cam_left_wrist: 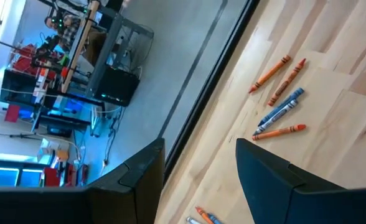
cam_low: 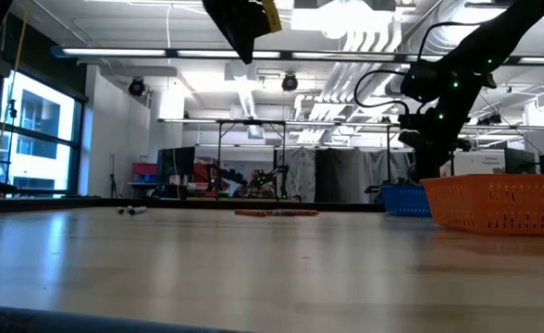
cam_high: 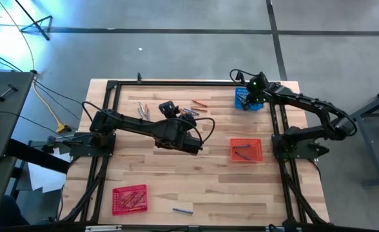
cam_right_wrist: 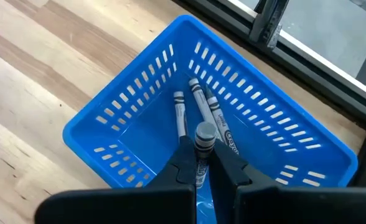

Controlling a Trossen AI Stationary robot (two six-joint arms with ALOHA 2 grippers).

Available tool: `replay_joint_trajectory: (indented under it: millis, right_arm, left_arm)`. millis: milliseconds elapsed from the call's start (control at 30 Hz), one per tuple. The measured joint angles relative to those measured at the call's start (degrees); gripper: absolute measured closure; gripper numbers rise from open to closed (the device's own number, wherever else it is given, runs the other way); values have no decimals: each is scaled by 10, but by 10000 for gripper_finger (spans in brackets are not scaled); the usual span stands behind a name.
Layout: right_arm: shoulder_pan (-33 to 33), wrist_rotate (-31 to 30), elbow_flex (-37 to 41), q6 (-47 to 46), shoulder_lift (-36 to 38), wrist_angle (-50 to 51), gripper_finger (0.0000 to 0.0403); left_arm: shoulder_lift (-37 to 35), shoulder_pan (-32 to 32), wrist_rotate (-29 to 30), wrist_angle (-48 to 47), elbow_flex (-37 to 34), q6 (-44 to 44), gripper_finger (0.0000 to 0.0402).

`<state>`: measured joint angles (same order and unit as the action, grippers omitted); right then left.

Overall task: Sort crayons
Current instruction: Put the gray crayon into the blue bin, then put the blue crayon into the orange bin

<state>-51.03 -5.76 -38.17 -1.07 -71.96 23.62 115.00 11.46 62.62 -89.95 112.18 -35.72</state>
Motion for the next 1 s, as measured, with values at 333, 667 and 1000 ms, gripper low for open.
replay_joint_trajectory:
  millis: [333, 667, 1000]
  right_arm:
    - [0, -2, 0, 29, 0, -46, 360]
    - [0, -2, 0, 24, 0, -46, 287]
    - [59, 108, -60, 17, 43, -57, 286]
  left_arm:
    - [0, 2, -23, 0, 0, -23, 218]
    - [0, 2, -38, 0, 0, -35, 218]
    - [0, 19, -147, 0, 0, -33, 218]
